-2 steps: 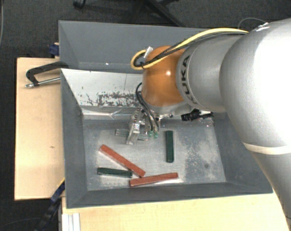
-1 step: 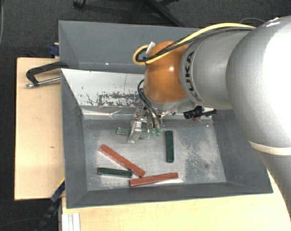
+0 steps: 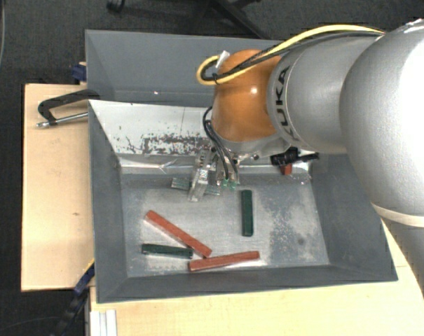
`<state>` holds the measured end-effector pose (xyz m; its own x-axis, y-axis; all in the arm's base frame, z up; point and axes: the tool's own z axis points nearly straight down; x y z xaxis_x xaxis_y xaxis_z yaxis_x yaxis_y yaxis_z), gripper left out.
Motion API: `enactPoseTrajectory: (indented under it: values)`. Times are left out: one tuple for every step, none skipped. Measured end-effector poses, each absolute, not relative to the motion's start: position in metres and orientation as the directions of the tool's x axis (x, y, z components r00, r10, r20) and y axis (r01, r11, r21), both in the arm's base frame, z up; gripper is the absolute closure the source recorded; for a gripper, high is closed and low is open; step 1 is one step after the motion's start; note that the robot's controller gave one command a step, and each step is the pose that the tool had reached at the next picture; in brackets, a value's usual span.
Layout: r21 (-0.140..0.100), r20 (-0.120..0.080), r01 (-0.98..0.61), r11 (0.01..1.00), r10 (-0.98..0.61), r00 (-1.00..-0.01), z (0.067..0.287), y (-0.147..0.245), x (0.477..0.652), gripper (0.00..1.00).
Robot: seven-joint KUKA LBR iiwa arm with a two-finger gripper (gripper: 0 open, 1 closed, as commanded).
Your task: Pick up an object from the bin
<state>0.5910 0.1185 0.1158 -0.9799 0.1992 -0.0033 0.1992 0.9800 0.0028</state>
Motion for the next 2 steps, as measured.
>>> enactPoseTrajectory:
  values:
    - [0.005,-0.009,0.199,0.98,0.199,-0.98,0.1261,0.1189,0.5928,1.0]
    - [0.002,-0.003,0.199,0.98,0.199,-0.98,0.1348,0.1187,0.5912,1.0]
